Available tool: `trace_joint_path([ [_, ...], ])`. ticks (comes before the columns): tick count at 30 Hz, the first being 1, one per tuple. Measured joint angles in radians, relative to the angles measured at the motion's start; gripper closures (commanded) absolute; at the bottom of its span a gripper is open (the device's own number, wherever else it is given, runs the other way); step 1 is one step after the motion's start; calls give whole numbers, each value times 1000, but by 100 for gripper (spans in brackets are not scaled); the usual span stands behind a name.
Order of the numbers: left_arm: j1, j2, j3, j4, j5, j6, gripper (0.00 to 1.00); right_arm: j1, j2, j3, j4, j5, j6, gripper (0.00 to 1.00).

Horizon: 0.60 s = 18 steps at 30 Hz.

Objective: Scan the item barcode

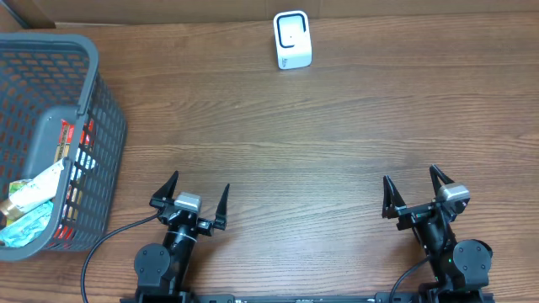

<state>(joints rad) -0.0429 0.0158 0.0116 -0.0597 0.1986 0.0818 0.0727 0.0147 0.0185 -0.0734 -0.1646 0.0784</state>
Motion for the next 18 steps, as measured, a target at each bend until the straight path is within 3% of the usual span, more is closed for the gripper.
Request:
trace_joint_path([
  [18, 0, 0, 0, 0, 0, 0, 1, 0, 0, 0, -1, 0, 0, 0],
])
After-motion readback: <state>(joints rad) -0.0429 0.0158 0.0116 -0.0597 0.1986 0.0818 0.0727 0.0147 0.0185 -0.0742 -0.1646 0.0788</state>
